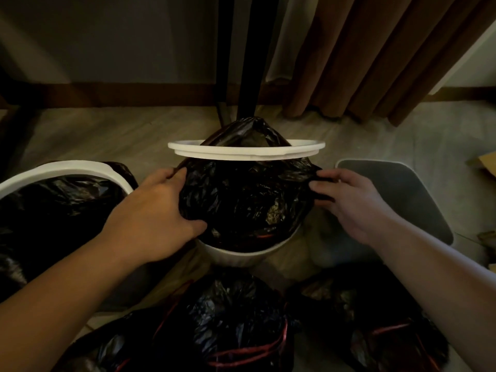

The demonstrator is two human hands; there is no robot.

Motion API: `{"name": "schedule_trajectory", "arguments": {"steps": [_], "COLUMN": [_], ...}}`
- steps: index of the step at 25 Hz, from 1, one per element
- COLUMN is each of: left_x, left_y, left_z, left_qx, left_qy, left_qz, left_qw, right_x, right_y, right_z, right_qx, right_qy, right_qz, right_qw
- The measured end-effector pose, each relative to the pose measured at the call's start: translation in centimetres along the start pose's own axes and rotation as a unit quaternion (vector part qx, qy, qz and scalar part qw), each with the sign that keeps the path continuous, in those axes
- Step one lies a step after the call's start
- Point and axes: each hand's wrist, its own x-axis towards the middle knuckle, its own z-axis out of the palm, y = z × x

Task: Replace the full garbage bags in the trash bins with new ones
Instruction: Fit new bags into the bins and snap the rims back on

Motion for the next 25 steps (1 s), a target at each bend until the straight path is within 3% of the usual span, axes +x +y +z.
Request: {"name": "schedule_trajectory", "arguments": {"steps": [2, 5, 8, 13, 19, 25], "left_x": [-0.3, -0.4, -0.7, -1.8, -2.6, -4.7], "left_y": [-0.4, -0.8, -0.9, -0.5, -0.7, -1.5], "left_z": [0.3, 0.5, 0.8, 1.3, 2.6, 5.8], "left_qx": [-0.046, -0.099, -0.068, -0.029, -0.12, -0.122], "left_qy": [-0.01, -0.003, 0.038, 0.017, -0.008, 0.034], "left_qz": [-0.015, -0.04, -0.034, -0.032, -0.079, -0.076], "left_qw": [0.999, 0.994, 0.996, 0.999, 0.99, 0.989], "right_x": [-0.3, -0.3, -0.1, -0.8, -1.3, -1.7], "right_y": [0.5, 0.8, 1.0, 1.0, 0.7, 2.2], "right_z": [-0.3, -0.1, -0.5, -2.3, -2.9, -1.5], "right_qx": [-0.055, -0.143, -0.169, -0.276, -0.227, -0.387], "right_qy": [-0.029, 0.021, 0.056, -0.082, -0.177, -0.195], "right_qz": [0.013, -0.017, -0.06, -0.025, 0.014, -0.017], "right_qw": [0.998, 0.989, 0.982, 0.957, 0.958, 0.901]}}
